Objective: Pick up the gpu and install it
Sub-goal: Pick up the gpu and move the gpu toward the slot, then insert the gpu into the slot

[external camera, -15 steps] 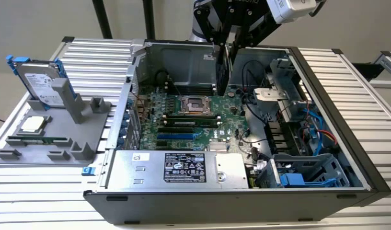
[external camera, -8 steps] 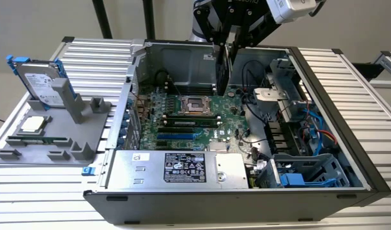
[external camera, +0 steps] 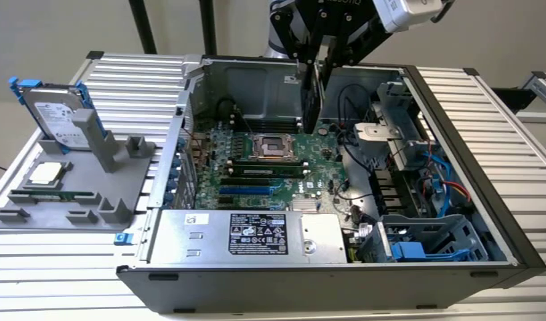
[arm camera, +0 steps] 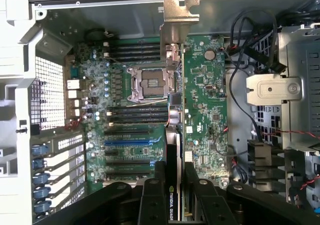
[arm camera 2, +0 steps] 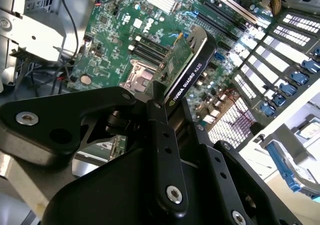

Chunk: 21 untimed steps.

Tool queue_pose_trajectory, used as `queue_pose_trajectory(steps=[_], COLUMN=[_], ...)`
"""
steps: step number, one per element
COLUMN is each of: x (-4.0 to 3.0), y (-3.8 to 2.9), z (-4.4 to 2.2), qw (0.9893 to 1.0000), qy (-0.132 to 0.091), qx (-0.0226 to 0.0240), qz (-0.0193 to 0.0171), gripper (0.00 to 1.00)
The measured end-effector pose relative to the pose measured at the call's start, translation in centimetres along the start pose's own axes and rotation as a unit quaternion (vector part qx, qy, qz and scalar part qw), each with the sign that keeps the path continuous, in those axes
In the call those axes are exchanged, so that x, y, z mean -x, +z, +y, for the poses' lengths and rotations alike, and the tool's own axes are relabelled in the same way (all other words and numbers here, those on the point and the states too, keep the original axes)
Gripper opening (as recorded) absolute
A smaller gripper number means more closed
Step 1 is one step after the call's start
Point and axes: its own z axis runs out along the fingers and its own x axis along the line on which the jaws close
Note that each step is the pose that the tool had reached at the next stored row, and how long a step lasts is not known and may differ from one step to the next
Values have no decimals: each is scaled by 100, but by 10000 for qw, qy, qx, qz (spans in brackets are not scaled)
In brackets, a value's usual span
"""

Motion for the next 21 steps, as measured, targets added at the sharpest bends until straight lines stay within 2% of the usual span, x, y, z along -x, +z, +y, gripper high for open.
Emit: queue_pose_trajectory(steps=[11,21], x=[1,1], y=[-1,-2], z=[0,0], qw=[9997,9988], qy=[-251,-486], qx=[-8,-16], qz=[17,33], gripper=[0,0])
